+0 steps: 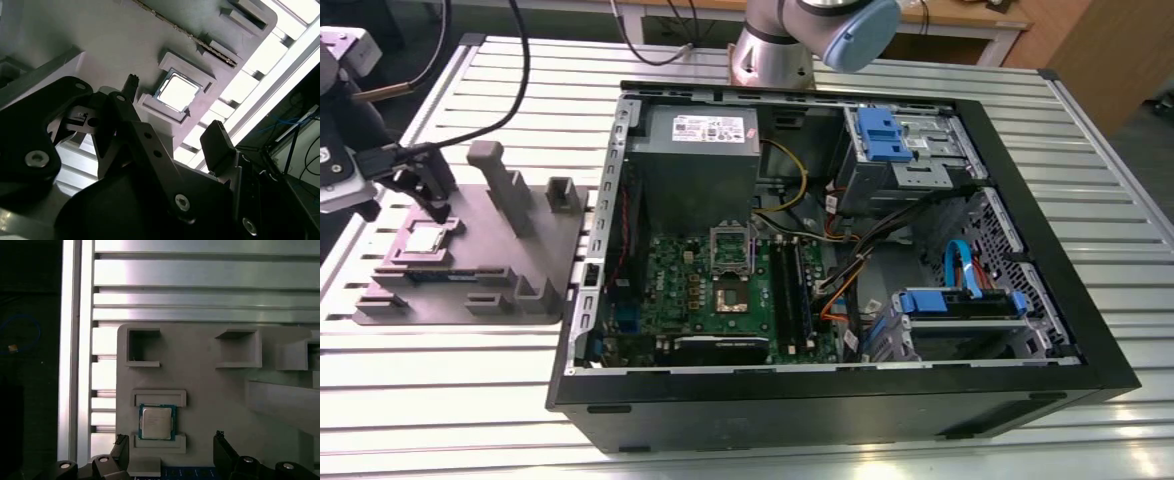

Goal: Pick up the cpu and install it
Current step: 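Pick up the cpu and move it towards the insertion slot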

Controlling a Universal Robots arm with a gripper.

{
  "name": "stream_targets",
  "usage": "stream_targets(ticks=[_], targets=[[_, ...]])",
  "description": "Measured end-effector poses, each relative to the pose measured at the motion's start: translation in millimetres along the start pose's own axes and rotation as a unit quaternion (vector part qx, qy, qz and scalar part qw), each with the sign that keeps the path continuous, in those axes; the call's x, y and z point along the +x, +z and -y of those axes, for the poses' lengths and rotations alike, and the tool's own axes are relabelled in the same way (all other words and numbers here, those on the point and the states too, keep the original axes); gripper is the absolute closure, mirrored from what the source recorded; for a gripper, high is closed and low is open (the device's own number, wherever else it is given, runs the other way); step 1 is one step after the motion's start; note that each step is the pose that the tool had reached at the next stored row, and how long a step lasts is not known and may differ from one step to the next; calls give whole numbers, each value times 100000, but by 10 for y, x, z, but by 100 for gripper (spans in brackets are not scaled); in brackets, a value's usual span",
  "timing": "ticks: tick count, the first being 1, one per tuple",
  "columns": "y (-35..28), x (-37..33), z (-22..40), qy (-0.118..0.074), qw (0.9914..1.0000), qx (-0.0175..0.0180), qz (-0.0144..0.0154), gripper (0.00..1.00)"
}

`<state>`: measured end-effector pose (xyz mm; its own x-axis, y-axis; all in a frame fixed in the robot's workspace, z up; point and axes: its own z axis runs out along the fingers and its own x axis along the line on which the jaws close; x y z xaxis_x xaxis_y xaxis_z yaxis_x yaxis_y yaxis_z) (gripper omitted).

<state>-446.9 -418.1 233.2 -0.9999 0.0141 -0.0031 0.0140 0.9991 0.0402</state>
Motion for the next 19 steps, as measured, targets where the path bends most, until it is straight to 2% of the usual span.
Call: stream_targets(ticks=[9,19], targets=[[161,1,6,344,99999,2,19,24],[174,1,7,344,99999,28,15,24]])
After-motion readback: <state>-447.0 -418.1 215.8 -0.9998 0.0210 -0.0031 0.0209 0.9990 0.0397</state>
